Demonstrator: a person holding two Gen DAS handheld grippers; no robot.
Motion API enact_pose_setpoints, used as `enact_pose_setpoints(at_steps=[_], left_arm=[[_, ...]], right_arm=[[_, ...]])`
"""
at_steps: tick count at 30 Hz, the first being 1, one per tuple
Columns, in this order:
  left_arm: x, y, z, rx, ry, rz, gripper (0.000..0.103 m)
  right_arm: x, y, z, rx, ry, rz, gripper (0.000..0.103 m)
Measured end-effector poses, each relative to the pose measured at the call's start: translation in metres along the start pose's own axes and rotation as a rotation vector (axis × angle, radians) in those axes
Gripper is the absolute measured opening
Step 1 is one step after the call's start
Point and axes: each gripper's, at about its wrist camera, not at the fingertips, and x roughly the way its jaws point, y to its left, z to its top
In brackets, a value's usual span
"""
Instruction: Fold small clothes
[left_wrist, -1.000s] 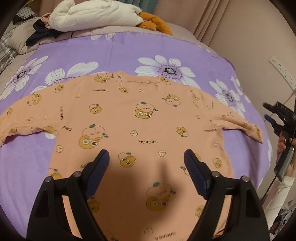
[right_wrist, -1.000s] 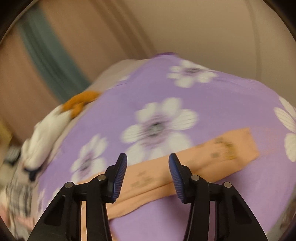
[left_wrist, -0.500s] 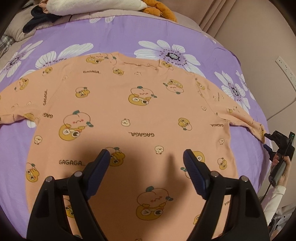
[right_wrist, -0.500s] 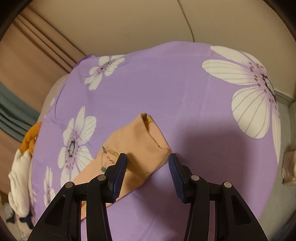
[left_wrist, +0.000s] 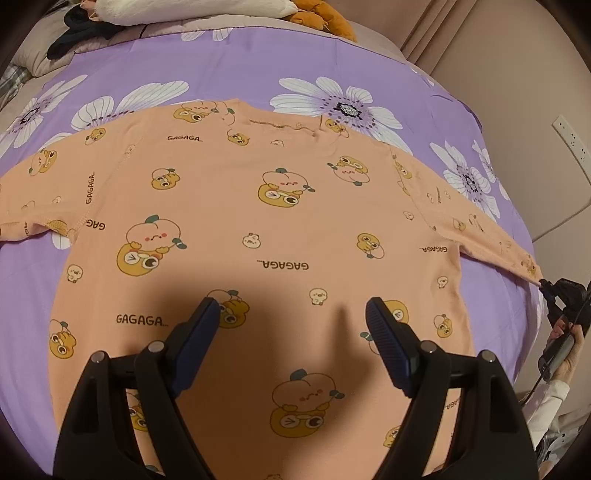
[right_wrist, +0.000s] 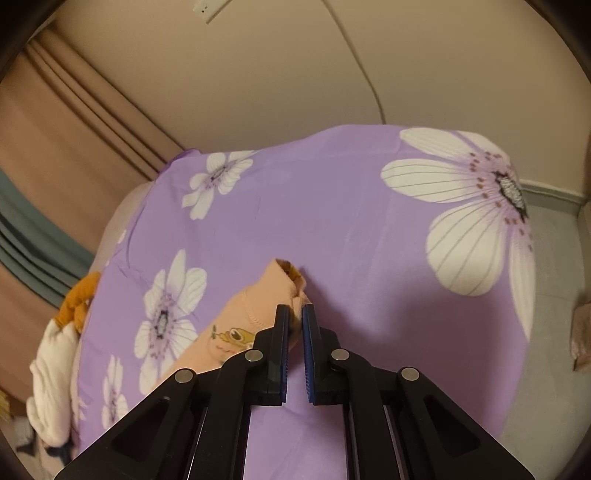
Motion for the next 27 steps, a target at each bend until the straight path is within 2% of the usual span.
enact_pose_setpoints(at_steps=[4, 8, 11, 14, 16, 19, 22, 27], left_arm=[[0.000, 0.001, 0.001, 0.001, 0.004, 0.007, 0.081], [-0.004, 0.004, 0.003, 0.002, 0.000, 0.006, 0.081], [-0.011, 0.006, 0.008, -0.003, -0.023, 0.016, 0.081], [-0.019, 0.009, 0.013, -0.014, -0.048, 0.021, 0.081], [-0.026, 0.012, 0.016, -0.020, -0.066, 0.022, 0.081], [-0.035, 0.015, 0.020, -0.023, -0.091, 0.032, 0.082], [-0.041, 0.019, 0.022, -0.034, -0.106, 0.037, 0.082], [-0.046, 0.023, 0.025, -0.053, -0.122, 0.040, 0.082]], right_arm=[[0.019, -0.003, 0.001, 0.014, 0.038, -0.045, 0.008], [0.010, 0.018, 0.004, -0.052, -0.013, -0.031, 0.008], [-0.011, 0.053, 0.004, -0.173, -0.078, 0.047, 0.008], [-0.024, 0.096, -0.007, -0.292, -0.082, 0.167, 0.008], [-0.030, 0.125, -0.022, -0.380, -0.074, 0.216, 0.008], [-0.032, 0.164, -0.048, -0.500, -0.027, 0.289, 0.008], [-0.024, 0.198, -0.082, -0.605, 0.057, 0.365, 0.008], [0.005, 0.234, -0.143, -0.764, 0.218, 0.383, 0.008]])
